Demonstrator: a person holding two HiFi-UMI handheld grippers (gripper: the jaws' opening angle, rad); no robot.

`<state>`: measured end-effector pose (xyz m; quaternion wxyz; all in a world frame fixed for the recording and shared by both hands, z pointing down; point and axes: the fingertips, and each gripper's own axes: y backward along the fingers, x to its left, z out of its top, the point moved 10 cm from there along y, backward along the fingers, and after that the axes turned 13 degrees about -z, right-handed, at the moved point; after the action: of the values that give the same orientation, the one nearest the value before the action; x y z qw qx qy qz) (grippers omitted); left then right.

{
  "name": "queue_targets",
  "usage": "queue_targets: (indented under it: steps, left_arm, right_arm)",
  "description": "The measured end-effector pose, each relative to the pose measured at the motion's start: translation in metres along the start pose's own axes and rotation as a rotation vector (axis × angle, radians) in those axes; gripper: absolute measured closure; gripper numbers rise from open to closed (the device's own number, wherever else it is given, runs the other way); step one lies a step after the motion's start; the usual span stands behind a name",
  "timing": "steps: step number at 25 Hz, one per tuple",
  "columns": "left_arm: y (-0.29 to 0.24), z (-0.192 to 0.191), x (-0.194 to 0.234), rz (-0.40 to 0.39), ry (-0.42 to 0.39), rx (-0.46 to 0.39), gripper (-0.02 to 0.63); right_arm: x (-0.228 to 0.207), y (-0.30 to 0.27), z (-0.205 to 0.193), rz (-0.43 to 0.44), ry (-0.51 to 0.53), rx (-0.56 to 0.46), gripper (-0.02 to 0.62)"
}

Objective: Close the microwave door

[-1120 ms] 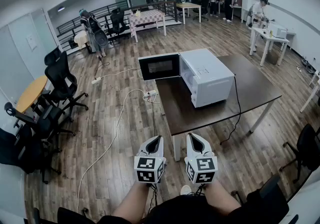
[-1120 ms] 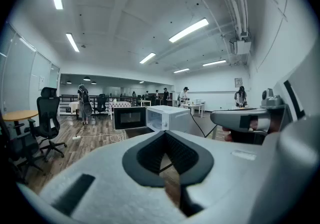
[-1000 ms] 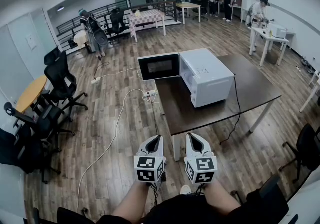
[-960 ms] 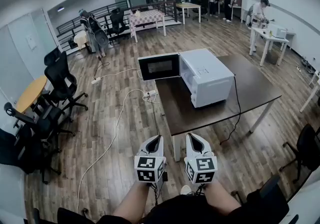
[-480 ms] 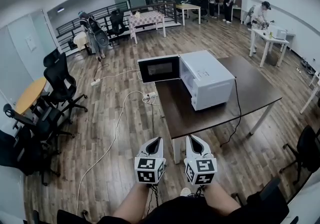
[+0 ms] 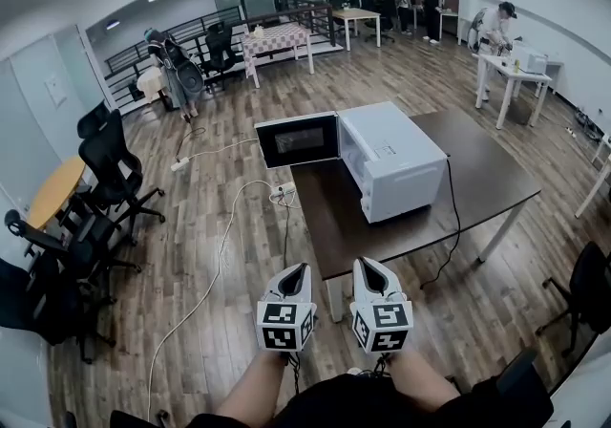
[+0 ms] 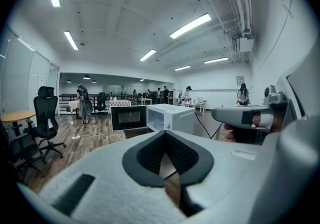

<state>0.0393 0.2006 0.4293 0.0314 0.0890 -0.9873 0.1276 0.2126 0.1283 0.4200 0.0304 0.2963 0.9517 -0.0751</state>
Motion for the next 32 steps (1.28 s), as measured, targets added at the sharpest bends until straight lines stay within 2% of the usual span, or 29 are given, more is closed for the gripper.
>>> queue_targets:
  steps: [8, 16, 22, 32]
  left_arm:
    - [-0.046, 0.009, -0.006, 0.008, 0.0, -0.013, 0.598]
    - [-0.066, 0.012, -0.006, 0.03, 0.005, 0.004, 0.598]
    - [-0.088, 0.012, -0.001, 0.024, -0.009, 0.022, 0.598]
    - [-0.112, 0.016, 0.037, 0.026, -0.012, 0.022, 0.598]
  right_arm:
    - [-0.033, -0.03, 0.008, 0.02, 0.036, 0.001, 0.586]
    - [-0.048, -0.046, 0.01, 0.039, 0.027, 0.007, 0.586]
    - [-0.061, -0.063, 0.004, 0.014, 0.01, 0.021, 0.586]
    - [-0.05, -0.107, 0.009, 0.015, 0.033, 0.02, 0.586]
